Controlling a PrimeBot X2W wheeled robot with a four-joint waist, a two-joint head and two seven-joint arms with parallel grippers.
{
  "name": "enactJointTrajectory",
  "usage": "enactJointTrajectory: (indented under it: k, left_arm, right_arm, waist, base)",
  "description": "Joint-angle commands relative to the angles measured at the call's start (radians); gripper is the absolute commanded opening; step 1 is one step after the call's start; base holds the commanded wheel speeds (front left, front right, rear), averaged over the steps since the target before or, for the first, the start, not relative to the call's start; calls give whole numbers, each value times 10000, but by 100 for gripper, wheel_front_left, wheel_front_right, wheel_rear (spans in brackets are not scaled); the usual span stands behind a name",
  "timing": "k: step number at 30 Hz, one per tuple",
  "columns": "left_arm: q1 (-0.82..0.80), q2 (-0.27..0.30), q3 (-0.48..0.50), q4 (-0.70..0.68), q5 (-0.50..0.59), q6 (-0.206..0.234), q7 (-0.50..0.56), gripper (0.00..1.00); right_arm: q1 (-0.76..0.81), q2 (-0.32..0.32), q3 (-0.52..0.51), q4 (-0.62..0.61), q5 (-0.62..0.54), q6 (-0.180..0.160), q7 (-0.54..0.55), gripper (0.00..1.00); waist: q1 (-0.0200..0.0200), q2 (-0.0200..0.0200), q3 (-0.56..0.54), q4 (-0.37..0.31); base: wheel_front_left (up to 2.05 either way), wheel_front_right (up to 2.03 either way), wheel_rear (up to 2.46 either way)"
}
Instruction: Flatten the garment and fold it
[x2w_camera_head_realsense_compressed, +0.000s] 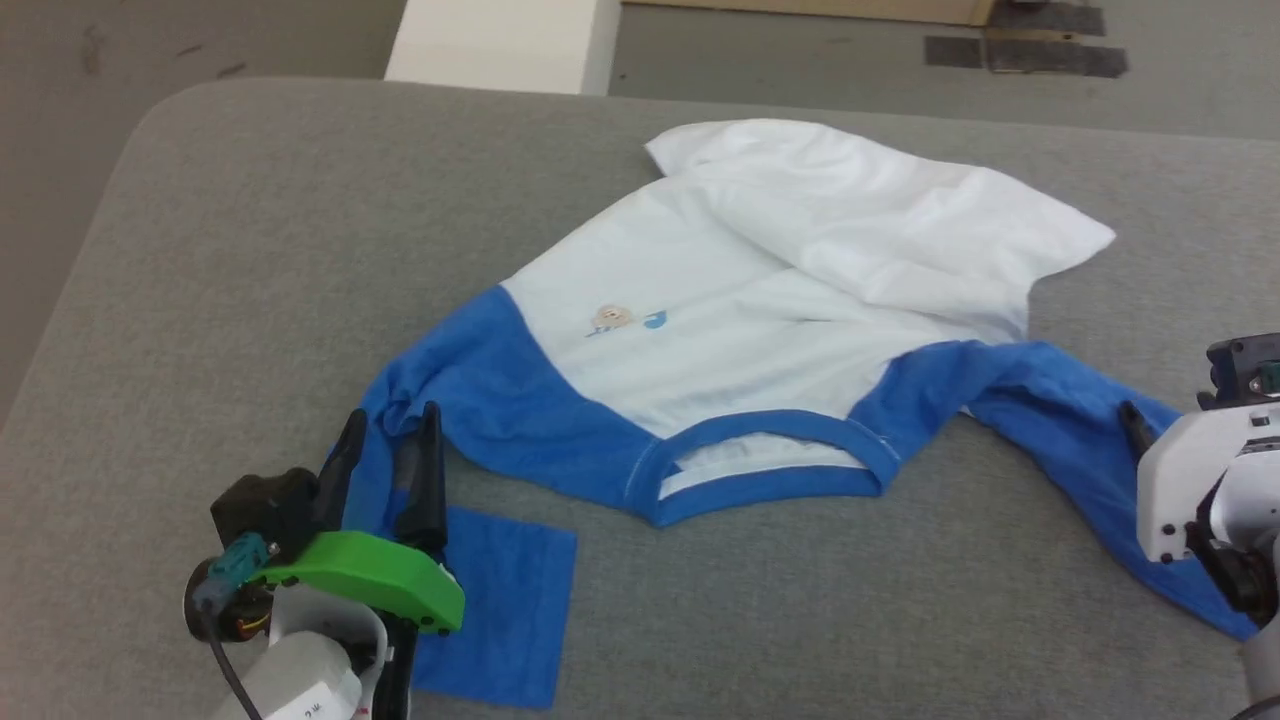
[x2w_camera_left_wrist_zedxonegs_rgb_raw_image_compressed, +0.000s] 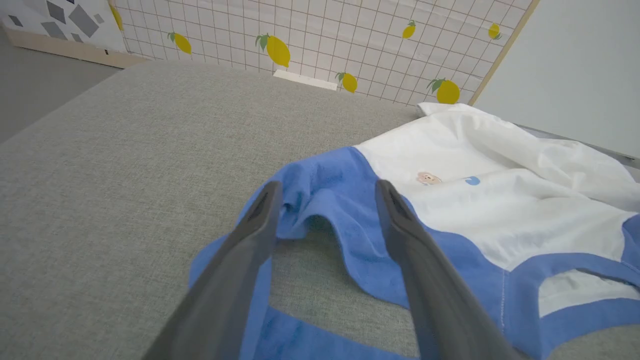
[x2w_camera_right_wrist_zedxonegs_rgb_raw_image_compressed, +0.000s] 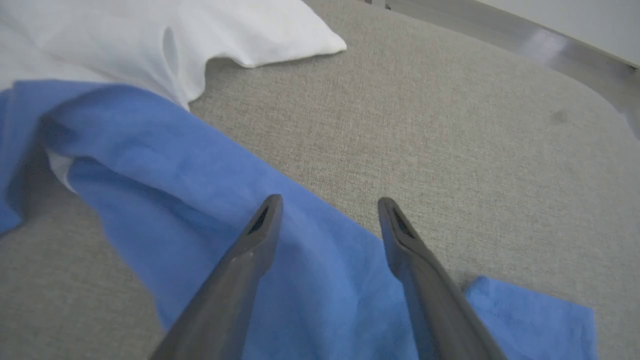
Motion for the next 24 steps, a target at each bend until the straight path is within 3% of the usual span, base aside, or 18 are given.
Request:
enactJointTrajectory:
  k: [1,7,8,9,10,11,19,24]
  left_arm:
    - [198,-207,262,-52,341,-159,-42,100]
    - [313,-808,1058,-58,1314,-815,-44,100]
    - [324,-869,1131,-31,1431,-894,-44,100]
    - [335,-956,1220,3,1543,-978,-44,100]
    - [336,-1023,1303,55,1606,-1069,-44,100]
    - [336,-1091,1398,134,1689,-1179,-44,100]
    - [457,-1500,1895,656,2149,-1719,-45,100]
    - [873,-1586,2182,782,2333,-1778,-45,100]
  right_arm:
    - [-213,-267,168,288,198,-15,295,100]
    - [-452,-987,900,1107,999,-15,1731,100]
    - [-459,-1022,1010,1186,1195,-15,2030,80]
    - [-462,-1079,1169,1238,1400,-15,2373,31]
    - [-450,-1141,1373,1231,1583,-15,2642,7]
    - [-452,-1241,1493,1196,1756,-15,2896,0]
    - [-427,-1480,1158,-212,1882,-15,1426,0]
    - [1099,-1558,914,-2500,1970,-15,1533,0]
  waist:
    - [0,0,328,414]
    - [0,0,536,546]
    - [0,0,547,532]
    - [0,0,556,515]
    - [0,0,561,498]
    - [0,0,560,469]
    - [0,0,80,229]
    - [0,0,-498,-59]
  base:
    - [0,0,0]
    - [0,0,0]
    - [0,0,0]
    - [0,0,0]
    - [0,0,0]
    - [0,0,0]
    - [0,0,0]
    - [0,0,0]
